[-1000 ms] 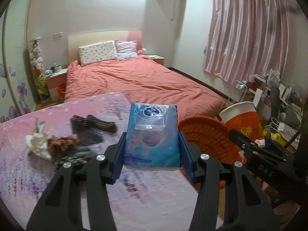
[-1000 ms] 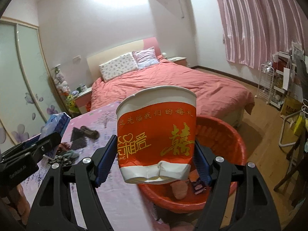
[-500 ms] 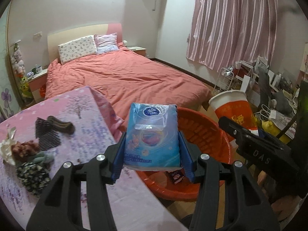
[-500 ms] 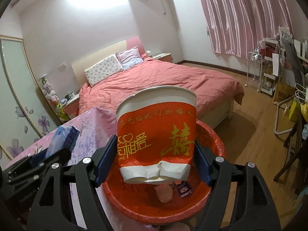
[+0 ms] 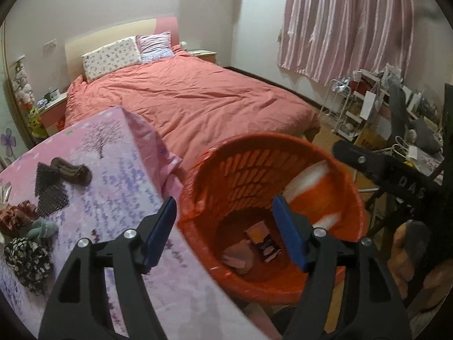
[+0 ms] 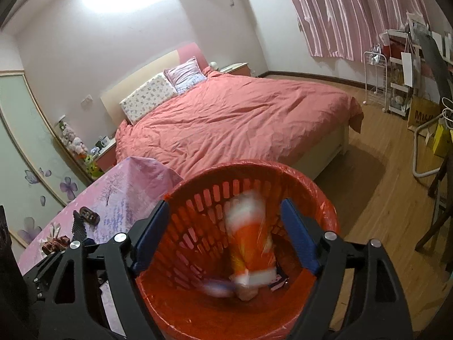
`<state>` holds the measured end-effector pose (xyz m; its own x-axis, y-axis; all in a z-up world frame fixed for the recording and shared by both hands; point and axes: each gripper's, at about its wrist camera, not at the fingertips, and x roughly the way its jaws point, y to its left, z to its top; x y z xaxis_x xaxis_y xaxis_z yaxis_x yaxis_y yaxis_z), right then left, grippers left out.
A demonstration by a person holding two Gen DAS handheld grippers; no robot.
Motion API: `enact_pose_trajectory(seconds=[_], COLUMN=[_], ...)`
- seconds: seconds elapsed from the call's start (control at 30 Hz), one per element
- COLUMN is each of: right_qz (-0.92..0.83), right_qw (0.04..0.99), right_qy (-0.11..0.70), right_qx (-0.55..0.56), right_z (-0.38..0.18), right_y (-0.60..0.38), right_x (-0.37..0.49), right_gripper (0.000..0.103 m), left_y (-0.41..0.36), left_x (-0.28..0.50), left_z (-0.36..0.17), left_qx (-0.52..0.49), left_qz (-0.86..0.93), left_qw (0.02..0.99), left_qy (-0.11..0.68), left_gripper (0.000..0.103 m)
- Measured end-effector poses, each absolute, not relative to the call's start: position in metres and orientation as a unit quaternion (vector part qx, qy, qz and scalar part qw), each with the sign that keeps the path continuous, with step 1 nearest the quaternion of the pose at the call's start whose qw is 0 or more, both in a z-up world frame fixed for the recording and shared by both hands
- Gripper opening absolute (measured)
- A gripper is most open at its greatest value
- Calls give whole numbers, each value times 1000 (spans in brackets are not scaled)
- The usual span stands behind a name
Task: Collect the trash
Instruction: 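Carry the tissue pack and cup over the basket and release both, then grasp the crumpled white tissue with the left gripper while the right gripper grasps the floral cloth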
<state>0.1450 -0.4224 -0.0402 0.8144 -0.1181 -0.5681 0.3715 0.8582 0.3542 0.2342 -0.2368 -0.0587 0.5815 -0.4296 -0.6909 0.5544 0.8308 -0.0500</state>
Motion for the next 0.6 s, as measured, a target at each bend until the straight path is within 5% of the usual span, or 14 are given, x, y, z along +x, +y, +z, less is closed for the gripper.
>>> enact_pose_trajectory(seconds=[0.6], right_qz=[-100], right_qw=[932], right_qy=[304], right_qx=[170], right_z=[-32], right_y=[-363], right_x=[152], right_gripper=[80], left_y=[-109], left_x=[239], left_z=[-51], left_qx=[49], left_qz=[-170], left_qw=[915], left_qy=[363], left_gripper=[72])
